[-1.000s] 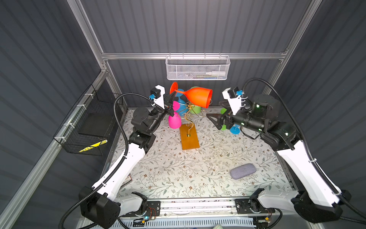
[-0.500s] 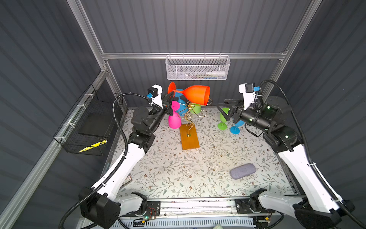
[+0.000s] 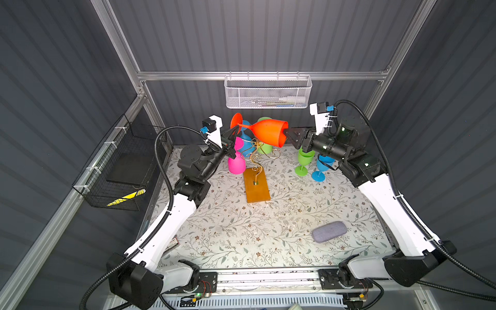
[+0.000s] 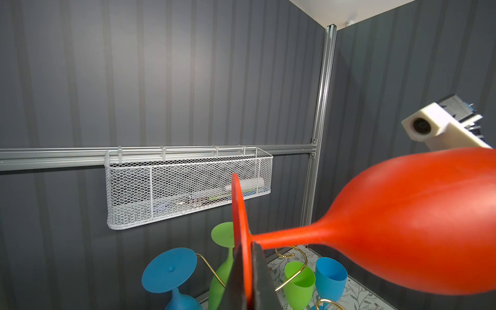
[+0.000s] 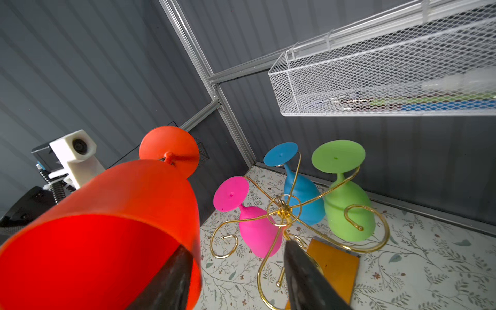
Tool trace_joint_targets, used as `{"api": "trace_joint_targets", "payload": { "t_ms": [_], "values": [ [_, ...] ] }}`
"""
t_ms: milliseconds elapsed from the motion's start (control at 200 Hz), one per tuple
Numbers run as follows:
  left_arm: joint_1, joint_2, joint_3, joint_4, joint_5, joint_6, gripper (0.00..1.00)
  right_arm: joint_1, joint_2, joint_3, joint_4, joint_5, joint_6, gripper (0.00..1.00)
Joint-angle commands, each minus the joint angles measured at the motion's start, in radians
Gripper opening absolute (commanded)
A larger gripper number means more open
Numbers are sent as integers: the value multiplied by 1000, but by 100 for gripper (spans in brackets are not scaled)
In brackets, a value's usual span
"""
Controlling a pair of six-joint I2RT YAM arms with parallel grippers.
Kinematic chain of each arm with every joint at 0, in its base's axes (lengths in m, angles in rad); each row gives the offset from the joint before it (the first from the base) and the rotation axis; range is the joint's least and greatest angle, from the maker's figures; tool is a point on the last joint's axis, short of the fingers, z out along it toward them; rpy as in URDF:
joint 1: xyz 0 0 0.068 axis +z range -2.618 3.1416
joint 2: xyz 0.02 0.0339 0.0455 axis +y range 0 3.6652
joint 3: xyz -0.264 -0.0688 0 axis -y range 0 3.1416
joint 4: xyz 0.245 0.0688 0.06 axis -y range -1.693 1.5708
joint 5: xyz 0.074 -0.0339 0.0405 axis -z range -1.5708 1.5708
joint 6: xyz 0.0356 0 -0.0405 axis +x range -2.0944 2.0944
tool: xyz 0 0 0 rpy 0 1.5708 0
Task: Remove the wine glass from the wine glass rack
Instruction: 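Carry the red glass down beside the loose blue glass with the right gripper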
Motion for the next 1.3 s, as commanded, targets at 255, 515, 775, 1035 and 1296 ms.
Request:
{"api": "trace_joint_targets", "payload": {
  "t_ms": [255, 515, 775, 1035, 1296],
  "values": [
    [2, 17, 22, 1, 42, -30, 0, 1, 30, 33, 56, -76, 44, 21],
    [2, 25, 24, 2, 47, -34, 2, 5, 28, 33, 65, -93, 58, 0],
    [2, 0, 4, -12, -13, -19, 59, -10, -22, 17, 46, -30, 23, 0],
    [2, -52, -43, -2, -144, 31, 82, -85, -158, -22, -42, 77, -34, 0],
    [5, -120, -126, 144, -356, 114, 91, -152, -397, -118, -346, 341, -121, 0]
  ]
}}
